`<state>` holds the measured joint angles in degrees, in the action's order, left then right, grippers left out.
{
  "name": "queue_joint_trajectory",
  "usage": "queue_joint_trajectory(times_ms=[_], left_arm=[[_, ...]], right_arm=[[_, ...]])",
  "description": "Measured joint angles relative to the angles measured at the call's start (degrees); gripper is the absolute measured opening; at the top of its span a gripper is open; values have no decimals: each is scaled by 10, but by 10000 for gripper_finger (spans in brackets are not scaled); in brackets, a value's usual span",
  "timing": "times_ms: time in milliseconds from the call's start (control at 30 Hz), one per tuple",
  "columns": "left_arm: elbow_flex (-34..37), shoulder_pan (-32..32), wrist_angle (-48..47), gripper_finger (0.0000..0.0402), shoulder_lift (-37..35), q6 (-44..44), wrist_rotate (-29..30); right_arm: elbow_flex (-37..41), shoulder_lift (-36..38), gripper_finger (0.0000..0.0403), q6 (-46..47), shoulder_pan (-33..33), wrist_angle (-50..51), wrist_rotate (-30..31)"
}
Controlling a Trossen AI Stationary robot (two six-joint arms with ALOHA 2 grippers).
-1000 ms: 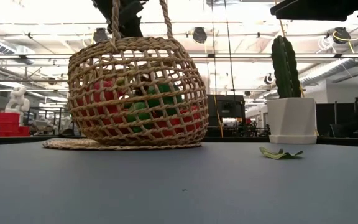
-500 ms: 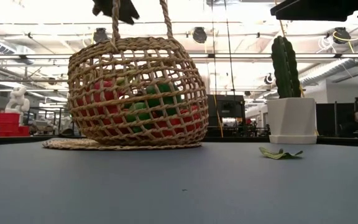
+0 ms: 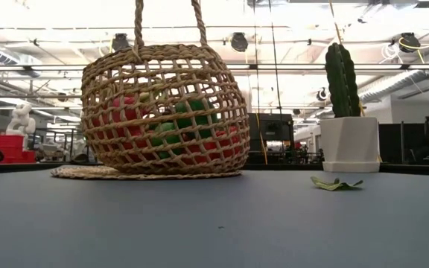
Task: Build produce basket
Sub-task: Return to Home Position
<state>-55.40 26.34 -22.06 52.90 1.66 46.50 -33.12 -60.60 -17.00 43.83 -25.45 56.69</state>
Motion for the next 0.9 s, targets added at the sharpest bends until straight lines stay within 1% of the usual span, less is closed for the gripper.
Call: queue_joint_trajectory(times_ms=[133, 267, 333, 433, 500, 567, 667, 767, 833, 900], left_arm=[[63, 38, 57, 24, -19, -21, 10], [127, 58, 133, 7, -42, -47, 13], [152, 62, 169, 3, -58, -57, -17], [186, 64, 216, 5, -81, -67, -87], [207, 64, 247, 9, -93, -78, -120], [228, 63, 281, 10, -100, -89, -139], [263, 63, 321, 5, -108, -106, -146], [297, 57, 359, 3, -116, -110, -149], [316, 48, 385, 6, -122, -107, -155], [332, 38, 400, 10, -126, -101, -175]], right_arm=[[0, 28, 150, -4, 10, 5, 0], [1, 53, 117, -2, 21, 37, -1], [7, 66, 100, 1, 27, 47, -1], [26, 87, 71, 2, 33, 46, -1], [42, 104, 51, 4, 35, 44, -6], [59, 124, 31, 9, 35, 43, -30], [85, 158, 6, 12, 24, 34, -85], [107, 194, 5, 13, 8, 30, -118], [120, 216, 4, 13, -4, 28, -127], [134, 235, 1, 13, -16, 29, -138]])
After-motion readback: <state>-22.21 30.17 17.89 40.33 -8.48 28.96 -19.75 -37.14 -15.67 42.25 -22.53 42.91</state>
